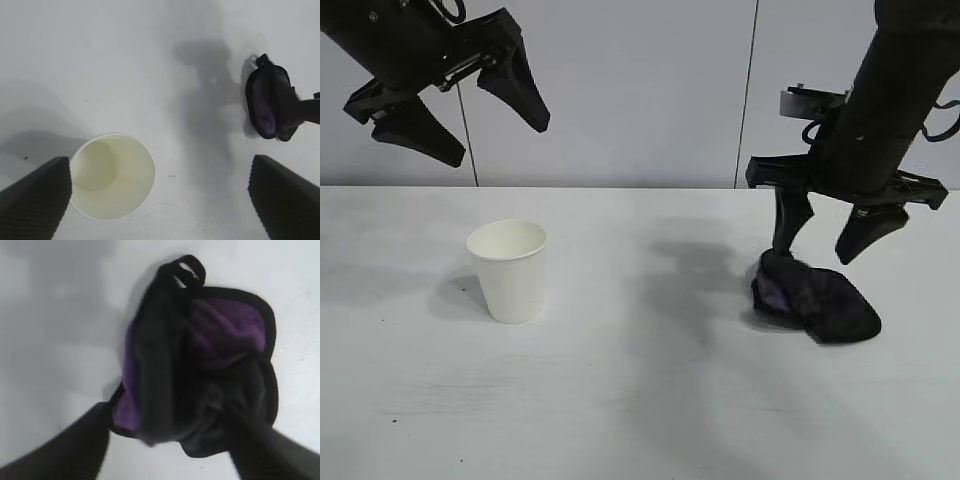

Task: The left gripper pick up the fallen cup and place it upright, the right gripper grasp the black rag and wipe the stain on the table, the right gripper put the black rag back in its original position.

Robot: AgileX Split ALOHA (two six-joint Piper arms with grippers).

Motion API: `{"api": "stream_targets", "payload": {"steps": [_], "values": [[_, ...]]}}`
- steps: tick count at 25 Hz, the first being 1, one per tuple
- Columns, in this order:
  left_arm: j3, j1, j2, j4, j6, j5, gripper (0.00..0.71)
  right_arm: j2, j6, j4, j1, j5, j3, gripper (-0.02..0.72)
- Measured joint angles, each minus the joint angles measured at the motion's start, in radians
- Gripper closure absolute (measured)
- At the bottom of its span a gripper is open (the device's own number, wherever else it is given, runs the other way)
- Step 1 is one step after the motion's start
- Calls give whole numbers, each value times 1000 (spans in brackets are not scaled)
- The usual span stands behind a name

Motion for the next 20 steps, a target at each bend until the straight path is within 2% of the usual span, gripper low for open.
{"api": "stream_targets", "payload": {"steps": [2,4,13,20], "values": [[0,0,0,0,0,0,17,-5,0,6,0,14,0,57],[0,0,0,0,0,-1,17,-22,0,8,0,25,0,39],[0,0,0,0,0,-12,17,-207,10,24,-10,43,0,41],[0,0,0,0,0,-21,17,-237,-1,53,-81,56,0,55]]}}
